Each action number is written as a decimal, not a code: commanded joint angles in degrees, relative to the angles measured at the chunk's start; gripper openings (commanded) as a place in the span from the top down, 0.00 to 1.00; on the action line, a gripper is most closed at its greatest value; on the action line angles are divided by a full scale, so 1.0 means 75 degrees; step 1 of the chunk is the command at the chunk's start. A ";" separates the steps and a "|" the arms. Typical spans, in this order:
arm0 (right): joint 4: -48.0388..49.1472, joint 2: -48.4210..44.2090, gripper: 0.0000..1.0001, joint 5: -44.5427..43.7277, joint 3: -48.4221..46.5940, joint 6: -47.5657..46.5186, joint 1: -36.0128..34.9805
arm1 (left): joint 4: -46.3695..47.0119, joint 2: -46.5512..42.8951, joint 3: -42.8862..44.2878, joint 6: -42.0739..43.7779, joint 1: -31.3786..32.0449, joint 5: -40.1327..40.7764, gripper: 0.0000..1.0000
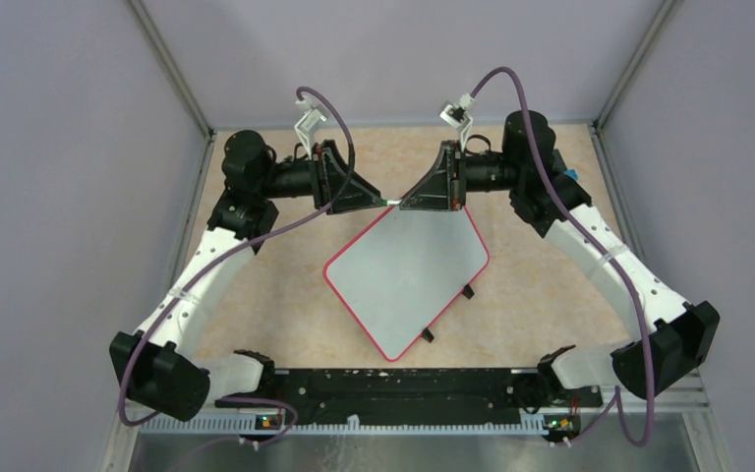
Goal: Write a sentence on the whiteboard
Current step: Open the pen cap from the whiteboard marker, then place the pen cap at the center of the board, then adjust the whiteboard at the center of the board, then hold the whiteboard at the center of the board.
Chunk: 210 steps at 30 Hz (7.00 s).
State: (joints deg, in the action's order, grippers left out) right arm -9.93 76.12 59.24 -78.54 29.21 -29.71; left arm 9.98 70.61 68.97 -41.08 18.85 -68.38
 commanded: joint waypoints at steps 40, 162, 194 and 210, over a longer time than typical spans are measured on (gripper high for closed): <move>-0.0976 -0.1168 1.00 0.0723 0.0239 -0.1456 0.2692 | -0.7335 0.0935 0.1534 0.7687 -0.3076 0.4212 1.00; -0.5417 -0.1813 1.00 0.0612 0.1244 -0.6628 0.2577 | -0.7260 0.4672 0.4139 0.6438 0.1180 0.1459 0.71; -0.5084 -0.1203 1.00 -0.1877 0.0289 -0.6435 0.0178 | -0.7078 0.1064 0.2130 0.6091 -0.1622 0.2056 0.01; -0.4620 -0.0285 1.00 -0.2897 -0.0339 -0.6693 -0.1534 | -0.8582 0.0926 0.0864 0.7677 -0.1873 0.0783 0.10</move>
State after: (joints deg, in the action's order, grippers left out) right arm -47.00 73.60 37.56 -78.56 -19.53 -40.53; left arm -52.86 76.51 76.31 12.78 4.80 -59.55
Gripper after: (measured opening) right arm 0.086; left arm 0.934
